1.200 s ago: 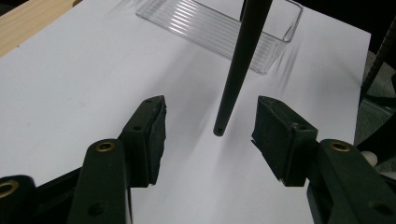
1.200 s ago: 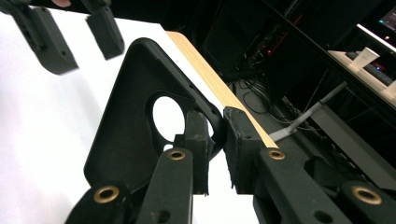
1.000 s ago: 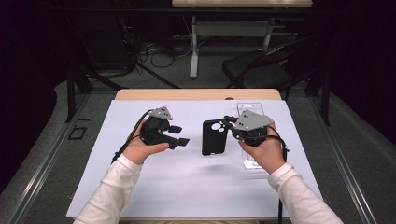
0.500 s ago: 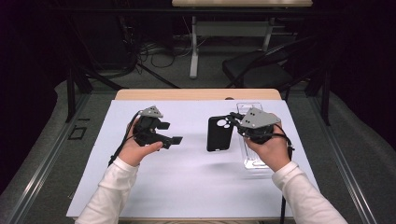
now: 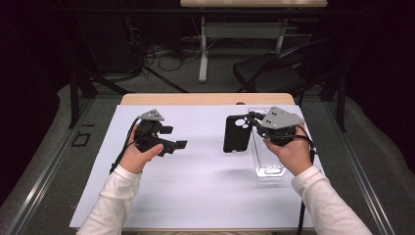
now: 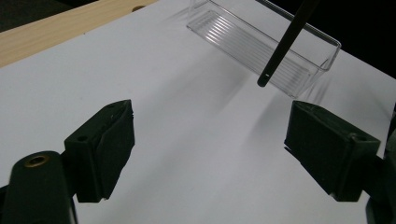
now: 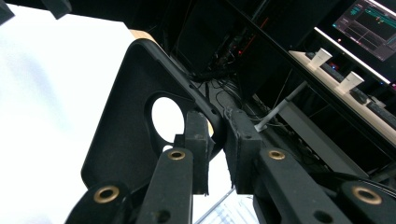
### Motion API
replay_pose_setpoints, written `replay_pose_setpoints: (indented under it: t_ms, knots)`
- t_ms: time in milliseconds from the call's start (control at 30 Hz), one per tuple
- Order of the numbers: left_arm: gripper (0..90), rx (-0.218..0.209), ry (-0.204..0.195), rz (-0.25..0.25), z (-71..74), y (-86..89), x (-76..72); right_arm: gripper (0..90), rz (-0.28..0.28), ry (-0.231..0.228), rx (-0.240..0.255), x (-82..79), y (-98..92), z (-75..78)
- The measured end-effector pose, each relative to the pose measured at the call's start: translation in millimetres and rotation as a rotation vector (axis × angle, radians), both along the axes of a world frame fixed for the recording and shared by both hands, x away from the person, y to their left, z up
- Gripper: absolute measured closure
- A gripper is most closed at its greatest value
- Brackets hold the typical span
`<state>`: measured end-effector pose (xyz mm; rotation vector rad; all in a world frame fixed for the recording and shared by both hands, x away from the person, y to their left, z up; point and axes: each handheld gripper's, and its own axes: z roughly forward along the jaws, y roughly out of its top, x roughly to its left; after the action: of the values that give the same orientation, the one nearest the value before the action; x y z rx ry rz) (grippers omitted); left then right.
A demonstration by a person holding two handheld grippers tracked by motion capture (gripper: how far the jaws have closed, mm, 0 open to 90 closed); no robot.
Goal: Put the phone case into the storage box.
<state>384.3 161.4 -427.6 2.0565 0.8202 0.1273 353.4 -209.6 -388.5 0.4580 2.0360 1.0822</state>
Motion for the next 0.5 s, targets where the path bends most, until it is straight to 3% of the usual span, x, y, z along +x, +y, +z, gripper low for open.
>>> replay_pose_setpoints:
  t_ms: [500]
  knots:
    - [11.8,-0.015,0.01,0.006,-3.3,7.5,2.3,80.6,-0.052,-0.006,-0.012,16.8,-24.1,9.4]
